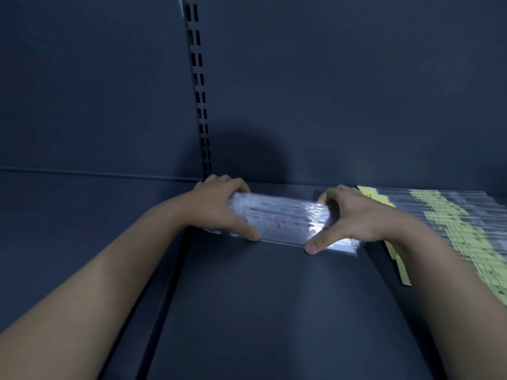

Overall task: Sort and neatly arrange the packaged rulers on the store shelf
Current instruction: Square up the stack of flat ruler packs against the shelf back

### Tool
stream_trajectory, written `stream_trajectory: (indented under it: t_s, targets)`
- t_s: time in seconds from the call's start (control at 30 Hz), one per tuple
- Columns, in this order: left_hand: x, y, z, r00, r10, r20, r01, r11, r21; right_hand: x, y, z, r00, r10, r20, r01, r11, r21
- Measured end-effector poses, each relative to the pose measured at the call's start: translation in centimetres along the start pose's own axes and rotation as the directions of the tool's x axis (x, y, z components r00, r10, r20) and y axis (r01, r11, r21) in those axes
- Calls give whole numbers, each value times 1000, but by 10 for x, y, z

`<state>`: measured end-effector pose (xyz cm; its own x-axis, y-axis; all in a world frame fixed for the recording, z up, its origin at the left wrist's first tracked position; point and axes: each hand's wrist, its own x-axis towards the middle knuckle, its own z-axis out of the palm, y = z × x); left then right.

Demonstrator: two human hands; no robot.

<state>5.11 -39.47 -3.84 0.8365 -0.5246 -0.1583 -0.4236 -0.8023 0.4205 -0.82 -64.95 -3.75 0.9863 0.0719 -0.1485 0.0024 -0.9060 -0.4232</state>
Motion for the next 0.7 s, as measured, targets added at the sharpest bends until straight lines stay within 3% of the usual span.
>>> stream_trajectory:
  t_s: [0.27,0.47,0.7]
  targets:
    - [-1,2,1,996,61,-72,-65,996,-63,-7,-9,-2,998,-60,0,59,984,169]
    - [-7,6,0,997,9,-71,-16,995,-99,-8,-13,-5,994,19,108,-35,988,149]
    - [-8,8,-1,999,-10,-48,3,988,-156,-9,-20,-7,996,-21,81,14,996,92]
